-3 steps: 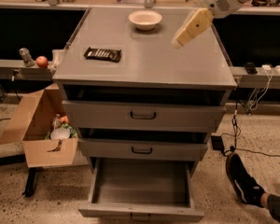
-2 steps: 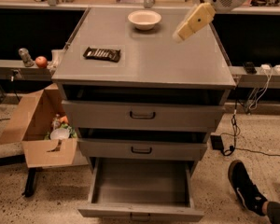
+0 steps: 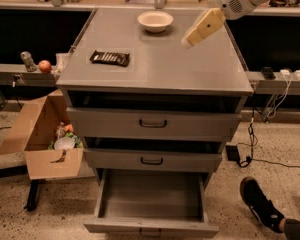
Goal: Place rxbar chocolate into bottom drawer
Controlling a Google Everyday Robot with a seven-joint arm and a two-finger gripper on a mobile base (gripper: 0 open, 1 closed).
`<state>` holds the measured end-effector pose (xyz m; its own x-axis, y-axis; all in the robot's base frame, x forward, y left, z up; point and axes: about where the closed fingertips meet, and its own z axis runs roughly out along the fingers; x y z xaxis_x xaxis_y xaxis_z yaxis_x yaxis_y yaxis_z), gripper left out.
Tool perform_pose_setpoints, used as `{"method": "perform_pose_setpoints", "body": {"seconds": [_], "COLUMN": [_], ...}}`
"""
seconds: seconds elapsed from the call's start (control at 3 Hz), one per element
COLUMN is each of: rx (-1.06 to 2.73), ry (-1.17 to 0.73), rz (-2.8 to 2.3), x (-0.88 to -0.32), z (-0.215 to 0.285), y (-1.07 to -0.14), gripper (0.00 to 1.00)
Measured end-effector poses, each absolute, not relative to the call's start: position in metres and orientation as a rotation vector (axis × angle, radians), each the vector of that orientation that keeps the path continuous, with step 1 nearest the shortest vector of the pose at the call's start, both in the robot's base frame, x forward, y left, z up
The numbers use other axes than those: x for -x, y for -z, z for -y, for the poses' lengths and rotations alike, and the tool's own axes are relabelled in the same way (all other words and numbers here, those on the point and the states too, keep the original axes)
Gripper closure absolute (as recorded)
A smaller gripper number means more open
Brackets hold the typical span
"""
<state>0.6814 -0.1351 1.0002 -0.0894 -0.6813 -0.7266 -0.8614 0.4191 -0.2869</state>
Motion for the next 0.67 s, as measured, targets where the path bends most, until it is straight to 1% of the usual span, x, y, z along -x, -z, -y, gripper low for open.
{"method": "perform_pose_setpoints", "body": {"seconds": [0.33,0.67], "rx": [1.28,1.256], "ry": [-0.385,-0.494], "rz": [-1.792,-1.759], "x": [-0.725,-0.757], "z": [0.091,0.056], "y": [-0.958,-0.92], "gripper": [0.0,0.0]}}
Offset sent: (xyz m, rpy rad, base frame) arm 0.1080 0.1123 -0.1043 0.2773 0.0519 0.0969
